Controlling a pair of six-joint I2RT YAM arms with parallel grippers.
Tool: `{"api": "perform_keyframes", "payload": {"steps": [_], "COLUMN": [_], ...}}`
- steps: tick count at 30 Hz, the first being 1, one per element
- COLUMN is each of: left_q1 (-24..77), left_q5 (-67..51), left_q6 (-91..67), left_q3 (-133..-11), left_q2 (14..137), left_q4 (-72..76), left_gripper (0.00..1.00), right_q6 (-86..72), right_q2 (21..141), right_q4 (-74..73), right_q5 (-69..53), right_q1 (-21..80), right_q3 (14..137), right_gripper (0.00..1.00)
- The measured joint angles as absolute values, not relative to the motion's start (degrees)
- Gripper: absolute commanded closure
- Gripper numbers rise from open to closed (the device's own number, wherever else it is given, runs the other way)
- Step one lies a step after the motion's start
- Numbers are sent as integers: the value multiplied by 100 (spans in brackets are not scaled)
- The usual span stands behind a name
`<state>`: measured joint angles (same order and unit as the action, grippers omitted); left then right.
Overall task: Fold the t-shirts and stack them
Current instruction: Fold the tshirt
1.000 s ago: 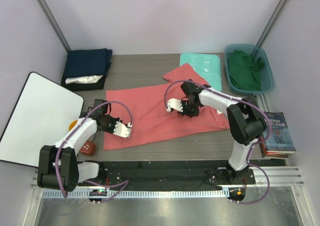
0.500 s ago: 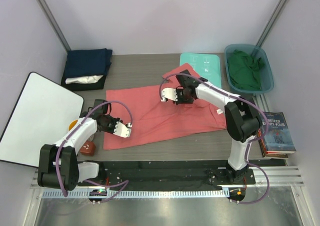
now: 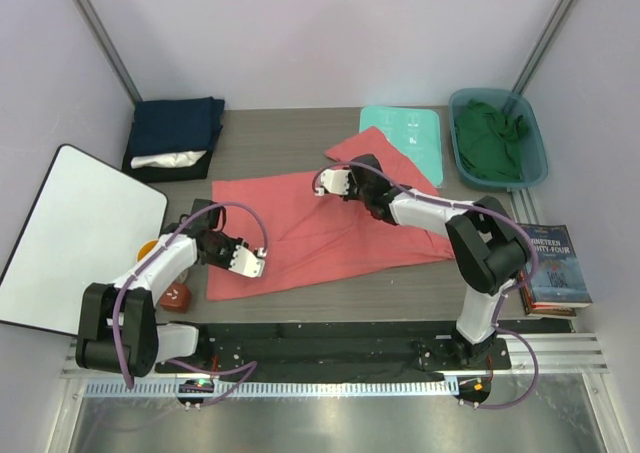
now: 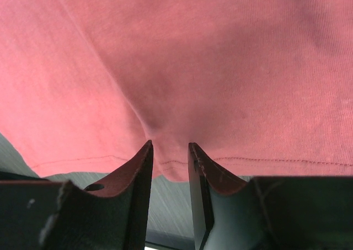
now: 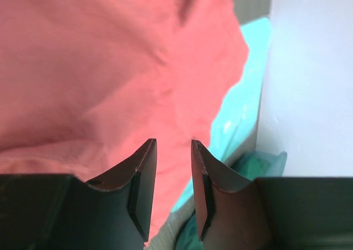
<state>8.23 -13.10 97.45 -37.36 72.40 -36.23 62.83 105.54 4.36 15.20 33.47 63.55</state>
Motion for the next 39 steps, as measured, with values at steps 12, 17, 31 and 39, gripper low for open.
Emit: {"api": "perform_keyframes", "payload": {"steps": [12,17,31,39], "left_q1": [840,840,851,869], "left_q5": [-1328,-1332,-1328,-1328], "left_q6": [9754,9767,9749,9741], "left_q3": [-3739,-3828,-4049,-4139], "left_q2": [7430,7489,7655,7789], "left_q4": [-3627,-3662,-3686,-3691], "left_gripper": [68,68,68,68], "right_q6": [5221,5214,5522,5618], "right_q2": [10530,11485,12221,12366], "right_q4": [-3015,-4246,-6136,-6464], "right_q5": [-375,-1107,-1994,-2093], "right_q1": [2102,1494,1413,1411], "right_q3": [8267,9061,10416,10468], "right_gripper": [62,62,57,57]}}
